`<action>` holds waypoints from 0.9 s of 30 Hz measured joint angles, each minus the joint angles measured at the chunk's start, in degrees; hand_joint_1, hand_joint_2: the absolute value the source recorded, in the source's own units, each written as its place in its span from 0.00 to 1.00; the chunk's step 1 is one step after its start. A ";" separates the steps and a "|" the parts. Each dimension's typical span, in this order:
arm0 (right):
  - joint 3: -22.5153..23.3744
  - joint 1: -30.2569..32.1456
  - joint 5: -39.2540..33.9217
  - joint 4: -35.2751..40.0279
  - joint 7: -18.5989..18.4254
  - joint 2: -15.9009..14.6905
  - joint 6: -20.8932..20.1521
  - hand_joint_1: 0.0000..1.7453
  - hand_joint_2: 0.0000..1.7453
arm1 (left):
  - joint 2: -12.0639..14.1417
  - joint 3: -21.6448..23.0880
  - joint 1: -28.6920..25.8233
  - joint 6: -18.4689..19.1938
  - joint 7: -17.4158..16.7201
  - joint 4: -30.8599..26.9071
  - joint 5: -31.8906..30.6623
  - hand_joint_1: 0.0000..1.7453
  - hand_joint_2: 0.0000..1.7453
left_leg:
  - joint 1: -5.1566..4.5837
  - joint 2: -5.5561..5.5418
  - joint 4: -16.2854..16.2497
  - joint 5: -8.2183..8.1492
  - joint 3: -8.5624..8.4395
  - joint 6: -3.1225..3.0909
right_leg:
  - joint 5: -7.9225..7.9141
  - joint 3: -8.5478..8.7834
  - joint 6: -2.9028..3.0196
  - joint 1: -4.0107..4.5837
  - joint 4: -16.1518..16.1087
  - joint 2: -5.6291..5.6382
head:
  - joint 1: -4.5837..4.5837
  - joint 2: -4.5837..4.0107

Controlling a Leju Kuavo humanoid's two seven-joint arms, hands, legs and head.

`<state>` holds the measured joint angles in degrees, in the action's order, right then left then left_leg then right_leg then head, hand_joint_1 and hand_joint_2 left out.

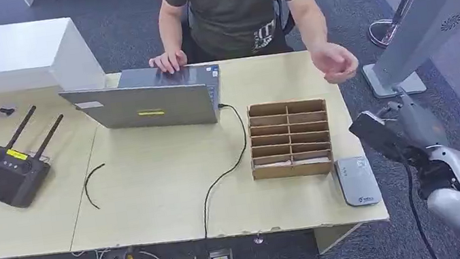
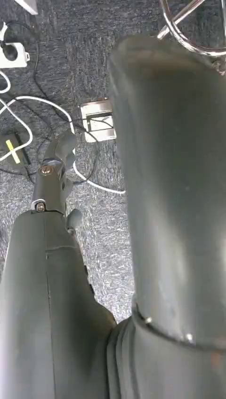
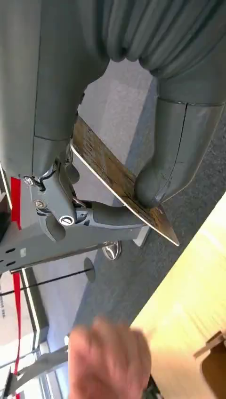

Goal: Pass the card to the sensor for recognition and then transmit it.

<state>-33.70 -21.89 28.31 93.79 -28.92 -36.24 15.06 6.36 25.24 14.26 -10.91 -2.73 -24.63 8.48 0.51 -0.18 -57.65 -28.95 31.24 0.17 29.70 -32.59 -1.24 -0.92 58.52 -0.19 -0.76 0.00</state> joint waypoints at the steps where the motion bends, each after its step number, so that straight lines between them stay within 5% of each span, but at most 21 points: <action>1: -0.02 -0.27 0.02 0.02 0.11 0.20 -0.17 1.00 1.00 | -0.07 0.04 0.11 0.00 0.00 0.09 -0.04 0.00 0.00 | 0.00 0.00 0.00 0.00 0.00 0.00 | 0.00 0.00 0.00 0.00 0.00 0.00 | -0.02 0.00; 24: -3.17 -6.18 0.98 -0.18 3.78 5.13 -1.16 1.00 1.00 | -0.68 0.76 0.70 0.63 -0.18 0.39 -1.99 0.00 0.00 | 0.04 -0.04 -0.02 0.01 0.19 0.00 | 0.00 -0.18 0.01 0.04 0.01 -0.05 | -0.02 0.00; 25: -3.17 -6.20 1.01 -0.22 3.82 5.31 -1.16 0.07 1.00 | -0.68 0.87 0.73 0.66 -0.20 0.42 -2.05 0.00 0.00 | 0.04 -0.05 -0.02 0.01 0.20 0.00 | 0.00 -0.18 0.01 0.04 0.01 -0.08 | 0.00 0.00; 27: -3.17 -6.20 1.44 -0.44 3.91 5.60 -1.05 0.00 1.00 | -0.68 0.90 0.74 0.66 -0.24 0.42 -2.12 0.00 0.00 | 0.04 -0.06 -0.02 0.01 0.20 0.00 | 0.00 -0.18 0.01 0.04 0.01 -0.09 | 0.00 0.00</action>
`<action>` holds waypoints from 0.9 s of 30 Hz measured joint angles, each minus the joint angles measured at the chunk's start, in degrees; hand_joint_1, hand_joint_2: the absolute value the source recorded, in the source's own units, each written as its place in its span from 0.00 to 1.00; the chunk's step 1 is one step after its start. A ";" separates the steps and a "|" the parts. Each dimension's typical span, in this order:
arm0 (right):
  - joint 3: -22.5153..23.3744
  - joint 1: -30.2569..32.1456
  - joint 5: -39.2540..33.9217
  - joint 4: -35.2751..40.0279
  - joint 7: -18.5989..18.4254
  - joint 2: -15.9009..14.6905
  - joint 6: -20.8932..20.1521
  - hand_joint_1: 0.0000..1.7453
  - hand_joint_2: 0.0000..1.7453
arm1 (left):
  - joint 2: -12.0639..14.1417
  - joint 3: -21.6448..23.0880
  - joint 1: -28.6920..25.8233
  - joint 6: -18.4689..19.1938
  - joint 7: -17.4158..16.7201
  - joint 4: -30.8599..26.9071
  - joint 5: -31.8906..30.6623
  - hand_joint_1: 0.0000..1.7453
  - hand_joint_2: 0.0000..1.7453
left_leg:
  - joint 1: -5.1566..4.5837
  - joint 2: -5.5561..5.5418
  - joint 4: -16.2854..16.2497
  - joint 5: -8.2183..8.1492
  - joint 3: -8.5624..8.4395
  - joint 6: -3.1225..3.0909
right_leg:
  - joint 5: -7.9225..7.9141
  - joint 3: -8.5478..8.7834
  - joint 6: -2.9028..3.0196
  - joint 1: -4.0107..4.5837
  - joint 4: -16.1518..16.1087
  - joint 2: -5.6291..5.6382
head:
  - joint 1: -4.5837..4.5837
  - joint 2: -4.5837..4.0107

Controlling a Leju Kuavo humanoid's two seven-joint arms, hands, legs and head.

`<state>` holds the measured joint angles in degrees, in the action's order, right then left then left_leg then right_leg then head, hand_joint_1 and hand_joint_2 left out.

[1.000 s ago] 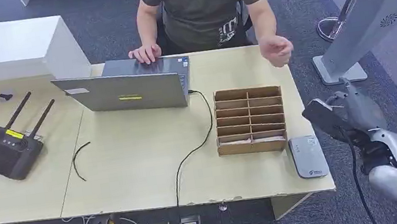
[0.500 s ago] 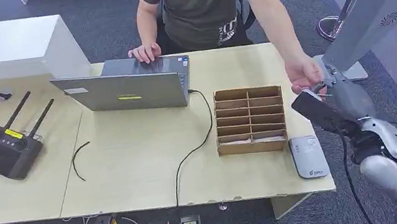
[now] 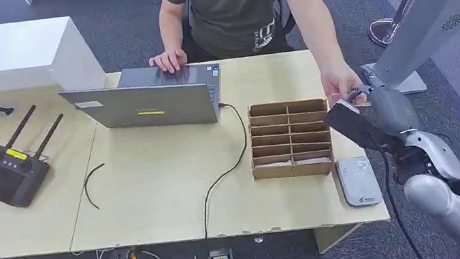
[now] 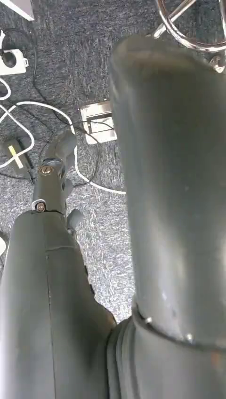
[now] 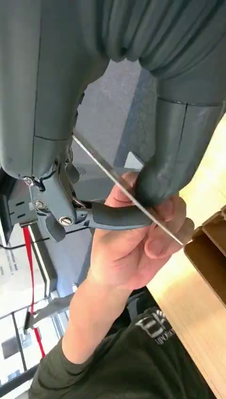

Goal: Pass the card to the sensor for recognition and then transmit it.

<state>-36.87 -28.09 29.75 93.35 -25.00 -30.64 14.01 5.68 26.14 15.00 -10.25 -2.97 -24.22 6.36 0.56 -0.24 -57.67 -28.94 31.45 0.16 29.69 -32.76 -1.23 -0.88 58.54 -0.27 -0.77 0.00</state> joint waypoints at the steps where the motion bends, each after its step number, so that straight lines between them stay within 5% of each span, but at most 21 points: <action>1: 0.00 0.00 0.40 -0.11 0.00 0.13 0.05 0.00 1.00 | 0.00 0.00 0.00 0.00 -0.02 0.02 -0.02 0.00 0.00 | 0.00 0.00 0.00 0.00 0.00 0.00 | 0.00 0.00 0.00 0.00 0.00 0.00 | -0.02 0.00; 3: 0.00 0.00 1.53 -0.31 -0.09 0.39 0.07 0.00 1.00 | 0.00 0.02 0.03 0.02 -0.09 0.02 -0.37 0.00 0.00 | 0.00 0.00 0.00 0.00 0.00 0.00 | 0.00 0.00 0.00 0.00 0.00 0.00 | -0.02 0.00; 4: 0.00 0.00 1.73 -0.37 -0.13 0.48 0.07 0.00 0.00 | 0.00 0.02 0.05 0.02 -0.09 0.02 -0.42 0.00 0.00 | 0.00 0.00 -0.01 0.00 0.00 0.00 | 0.00 0.00 0.00 0.00 0.00 0.00 | -0.02 0.00; 15: -0.04 -0.08 5.99 -1.14 -1.95 1.49 0.13 0.00 0.00 | -0.04 0.09 0.22 0.46 -0.33 0.09 -1.03 0.00 0.00 | 0.00 -0.04 -0.03 0.01 0.03 -0.02 | 0.00 0.00 0.00 0.00 0.00 -0.03 | 0.00 0.00; 27: -1.03 -0.40 13.99 2.68 -3.27 1.12 -10.91 0.00 0.00 | -0.04 0.15 0.73 1.14 -0.33 0.85 -2.75 0.00 0.00 | 0.00 -0.04 -0.04 0.02 0.03 -0.02 | -0.02 -0.02 -0.01 0.00 0.00 -0.01 | 0.00 0.00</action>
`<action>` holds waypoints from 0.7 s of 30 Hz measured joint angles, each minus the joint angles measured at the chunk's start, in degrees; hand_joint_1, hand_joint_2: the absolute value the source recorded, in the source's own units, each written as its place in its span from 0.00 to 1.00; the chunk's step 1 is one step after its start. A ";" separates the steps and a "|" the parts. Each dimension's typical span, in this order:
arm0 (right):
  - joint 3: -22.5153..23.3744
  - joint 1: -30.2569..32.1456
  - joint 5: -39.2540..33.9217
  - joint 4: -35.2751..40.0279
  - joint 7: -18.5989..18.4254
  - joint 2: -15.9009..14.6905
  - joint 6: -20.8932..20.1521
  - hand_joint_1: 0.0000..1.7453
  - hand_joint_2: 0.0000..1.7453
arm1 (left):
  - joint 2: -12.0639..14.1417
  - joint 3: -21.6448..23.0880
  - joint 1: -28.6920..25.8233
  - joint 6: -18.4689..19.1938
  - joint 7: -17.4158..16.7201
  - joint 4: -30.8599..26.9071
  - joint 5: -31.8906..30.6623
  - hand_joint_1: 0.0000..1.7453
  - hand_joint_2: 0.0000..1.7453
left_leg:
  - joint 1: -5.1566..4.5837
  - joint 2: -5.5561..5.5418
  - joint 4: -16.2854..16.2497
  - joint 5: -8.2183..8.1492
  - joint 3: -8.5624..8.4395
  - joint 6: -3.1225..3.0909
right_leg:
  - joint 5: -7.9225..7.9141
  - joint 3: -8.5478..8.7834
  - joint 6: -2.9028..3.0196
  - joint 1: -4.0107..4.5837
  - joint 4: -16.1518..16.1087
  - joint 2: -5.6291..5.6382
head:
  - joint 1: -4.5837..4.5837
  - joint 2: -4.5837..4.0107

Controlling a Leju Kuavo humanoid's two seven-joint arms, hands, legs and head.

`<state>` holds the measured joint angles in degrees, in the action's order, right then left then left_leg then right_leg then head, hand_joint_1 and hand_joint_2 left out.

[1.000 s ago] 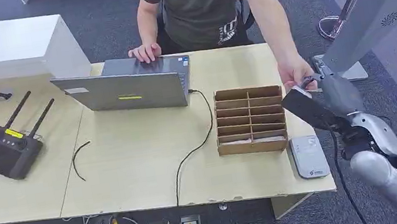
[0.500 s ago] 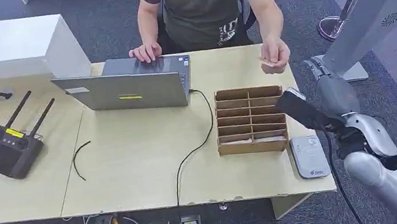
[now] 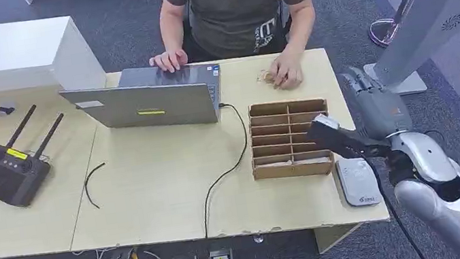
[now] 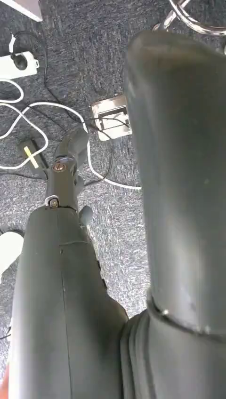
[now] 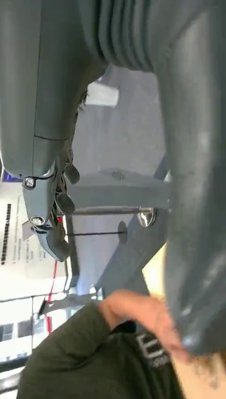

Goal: Pass the card to the sensor for recognition and then transmit it.

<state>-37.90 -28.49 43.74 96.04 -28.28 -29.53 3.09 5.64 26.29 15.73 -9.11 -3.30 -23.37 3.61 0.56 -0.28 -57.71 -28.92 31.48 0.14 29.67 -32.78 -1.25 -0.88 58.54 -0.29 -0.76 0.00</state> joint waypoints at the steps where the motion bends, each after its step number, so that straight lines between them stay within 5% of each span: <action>1: -0.09 -0.02 -0.11 0.44 -1.21 -0.02 -2.05 0.00 0.00 | 0.00 -0.02 0.00 0.00 0.00 0.05 0.00 0.00 0.00 | 0.00 0.00 0.00 0.00 0.00 0.00 | 0.00 0.01 0.00 0.00 0.00 0.00 | 0.00 0.00; 4: -0.87 -0.21 -0.74 2.60 -4.59 -0.57 -8.34 0.00 0.00 | 0.09 -0.04 0.00 -0.04 0.00 0.11 0.00 0.00 0.00 | 0.00 0.01 0.00 0.00 0.00 0.00 | 0.00 0.01 0.00 0.00 0.00 0.00 | 0.00 0.00; 7: -1.77 -0.48 -0.92 4.76 -5.95 -1.18 -9.70 0.00 0.00 | 0.11 -0.07 -0.02 -0.18 0.00 0.11 0.00 0.00 0.00 | 0.00 0.01 0.00 0.00 0.00 0.00 | -0.01 0.01 0.00 0.00 0.00 0.00 | 0.00 0.00; 8: -2.03 -0.54 -1.18 5.27 -6.36 -1.33 -9.83 0.00 1.00 | 0.11 -0.07 -0.01 -0.28 0.00 0.11 0.00 0.00 0.00 | 0.00 0.01 0.00 0.00 0.00 0.00 | 0.00 0.00 0.00 0.00 0.00 0.00 | 0.00 0.00; 21: -6.10 0.70 -2.19 8.20 -8.24 -3.52 -9.08 0.00 1.00 | 0.31 -0.09 -0.07 -1.03 0.00 0.11 -0.50 0.00 0.00 | 0.00 0.02 0.00 0.00 0.00 0.00 | 0.00 0.00 0.00 0.00 0.00 0.01 | 0.00 0.00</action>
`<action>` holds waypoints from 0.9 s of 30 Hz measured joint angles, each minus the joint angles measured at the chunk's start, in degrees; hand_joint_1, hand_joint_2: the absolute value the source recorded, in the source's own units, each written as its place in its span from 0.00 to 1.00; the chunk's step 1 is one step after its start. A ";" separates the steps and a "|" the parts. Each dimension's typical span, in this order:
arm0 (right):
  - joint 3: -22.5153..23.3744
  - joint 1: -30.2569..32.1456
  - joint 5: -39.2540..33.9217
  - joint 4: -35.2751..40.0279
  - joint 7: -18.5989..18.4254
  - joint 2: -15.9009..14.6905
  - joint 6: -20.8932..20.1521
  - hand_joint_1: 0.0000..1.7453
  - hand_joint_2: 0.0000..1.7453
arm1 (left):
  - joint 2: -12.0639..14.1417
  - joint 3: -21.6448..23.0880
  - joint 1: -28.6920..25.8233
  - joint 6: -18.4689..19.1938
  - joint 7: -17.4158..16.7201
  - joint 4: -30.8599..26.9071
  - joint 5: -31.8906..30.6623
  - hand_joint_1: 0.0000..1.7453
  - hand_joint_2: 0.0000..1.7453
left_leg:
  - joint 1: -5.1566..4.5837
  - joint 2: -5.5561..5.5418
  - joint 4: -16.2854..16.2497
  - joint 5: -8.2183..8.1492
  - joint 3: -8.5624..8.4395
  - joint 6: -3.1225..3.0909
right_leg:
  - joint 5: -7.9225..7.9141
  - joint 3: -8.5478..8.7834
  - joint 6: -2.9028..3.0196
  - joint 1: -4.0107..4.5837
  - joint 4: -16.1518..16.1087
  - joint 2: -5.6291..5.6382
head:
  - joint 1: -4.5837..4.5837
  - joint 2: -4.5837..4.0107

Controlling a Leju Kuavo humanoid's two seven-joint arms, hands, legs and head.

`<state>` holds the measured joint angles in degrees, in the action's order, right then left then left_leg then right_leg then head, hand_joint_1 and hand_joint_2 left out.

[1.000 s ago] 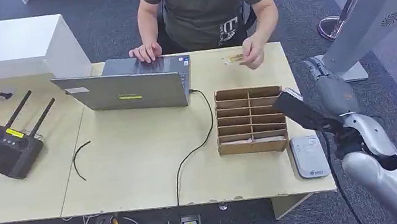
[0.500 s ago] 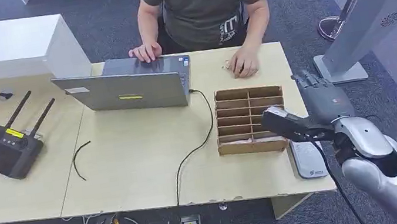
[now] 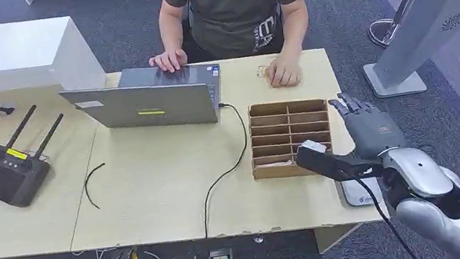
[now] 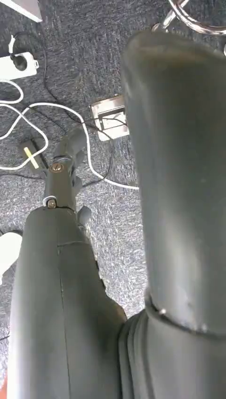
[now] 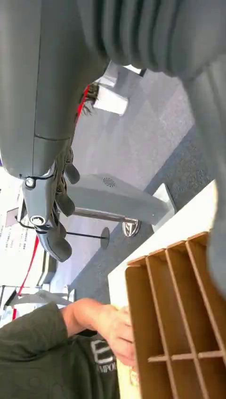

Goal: Pass the card to the sensor for recognition and then transmit it.

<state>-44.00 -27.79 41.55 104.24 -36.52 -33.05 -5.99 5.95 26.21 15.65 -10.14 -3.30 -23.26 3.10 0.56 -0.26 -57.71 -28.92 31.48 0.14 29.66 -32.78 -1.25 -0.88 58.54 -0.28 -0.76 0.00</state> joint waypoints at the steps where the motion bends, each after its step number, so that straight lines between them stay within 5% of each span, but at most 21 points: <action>1: -0.28 0.10 0.09 0.02 0.00 -0.15 0.09 0.00 1.00 | 0.00 0.00 0.00 -0.02 0.00 0.00 -0.07 0.00 0.00 | 0.00 0.01 0.00 0.00 -0.01 0.00 | 0.00 0.00 0.00 0.00 0.00 0.01 | -0.04 0.00; 13: -1.14 2.77 2.58 0.02 0.18 -0.63 0.92 0.00 1.00 | 0.02 0.00 -0.01 -0.17 0.00 0.00 -0.74 0.00 0.00 | 0.01 0.01 0.00 0.00 -0.01 0.00 | 0.00 0.00 0.00 0.01 0.00 0.00 | -0.02 0.00; 27: -3.62 5.90 10.38 -0.88 1.05 -0.35 8.79 0.00 1.00 | 0.00 -0.33 -0.10 -0.52 0.15 0.00 0.04 0.00 0.00 | 0.02 0.02 0.01 0.00 0.00 0.00 | 0.00 0.00 0.00 0.01 0.01 0.01 | -0.02 0.00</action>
<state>-47.62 -21.89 51.93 103.36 -35.47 -33.40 2.80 5.95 25.88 15.55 -10.67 -3.15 -23.26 3.15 0.58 -0.24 -57.70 -28.92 31.48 0.15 29.67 -32.78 -1.25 -0.87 58.55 -0.26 -0.79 0.00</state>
